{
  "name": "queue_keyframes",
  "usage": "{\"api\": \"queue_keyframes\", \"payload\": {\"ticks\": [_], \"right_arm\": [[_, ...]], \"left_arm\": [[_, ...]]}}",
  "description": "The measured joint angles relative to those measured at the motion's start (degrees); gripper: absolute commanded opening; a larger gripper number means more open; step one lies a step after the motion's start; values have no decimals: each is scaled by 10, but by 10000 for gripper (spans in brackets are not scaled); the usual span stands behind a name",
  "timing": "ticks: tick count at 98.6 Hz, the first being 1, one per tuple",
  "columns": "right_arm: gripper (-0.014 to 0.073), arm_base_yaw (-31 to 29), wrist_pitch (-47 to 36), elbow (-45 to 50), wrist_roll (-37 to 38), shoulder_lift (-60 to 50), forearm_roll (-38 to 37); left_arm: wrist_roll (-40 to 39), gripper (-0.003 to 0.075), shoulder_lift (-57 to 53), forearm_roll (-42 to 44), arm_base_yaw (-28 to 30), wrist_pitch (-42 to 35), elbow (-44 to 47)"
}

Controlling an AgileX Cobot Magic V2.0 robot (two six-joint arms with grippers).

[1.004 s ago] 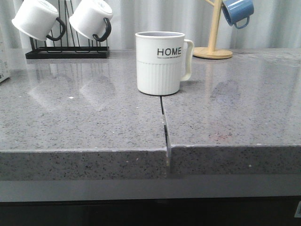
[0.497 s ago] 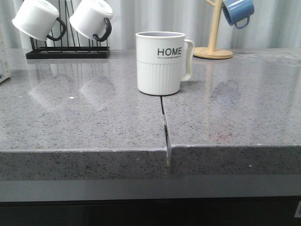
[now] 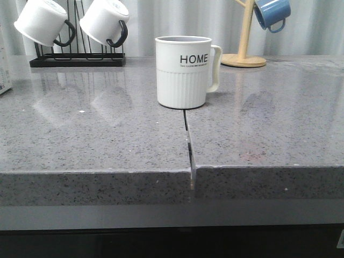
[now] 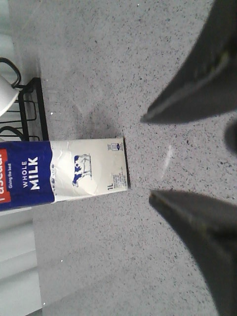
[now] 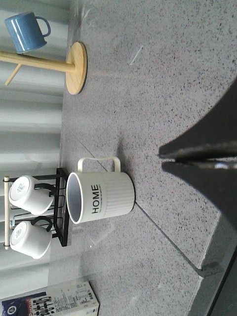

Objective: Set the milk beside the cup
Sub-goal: 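Open the left gripper and grasp the Pascual milk carton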

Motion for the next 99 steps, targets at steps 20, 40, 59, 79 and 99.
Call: {"api": "queue_keyframes", "payload": {"ticks": [20, 40, 59, 79, 99], "right_arm": [[-59, 0, 0, 0, 0, 0, 0], [-59, 0, 0, 0, 0, 0, 0], [-59, 0, 0, 0, 0, 0, 0], [-59, 0, 0, 0, 0, 0, 0], [-59, 0, 0, 0, 0, 0, 0]], "left_arm": [[0, 650, 57, -18, 0, -63, -1], [0, 620, 121, -33, 0, -151, -1], [0, 620, 192, -44, 0, -219, -14], [-1, 620, 275, -58, 0, -234, -75], [-1, 620, 352, -64, 0, -250, -128]]}}
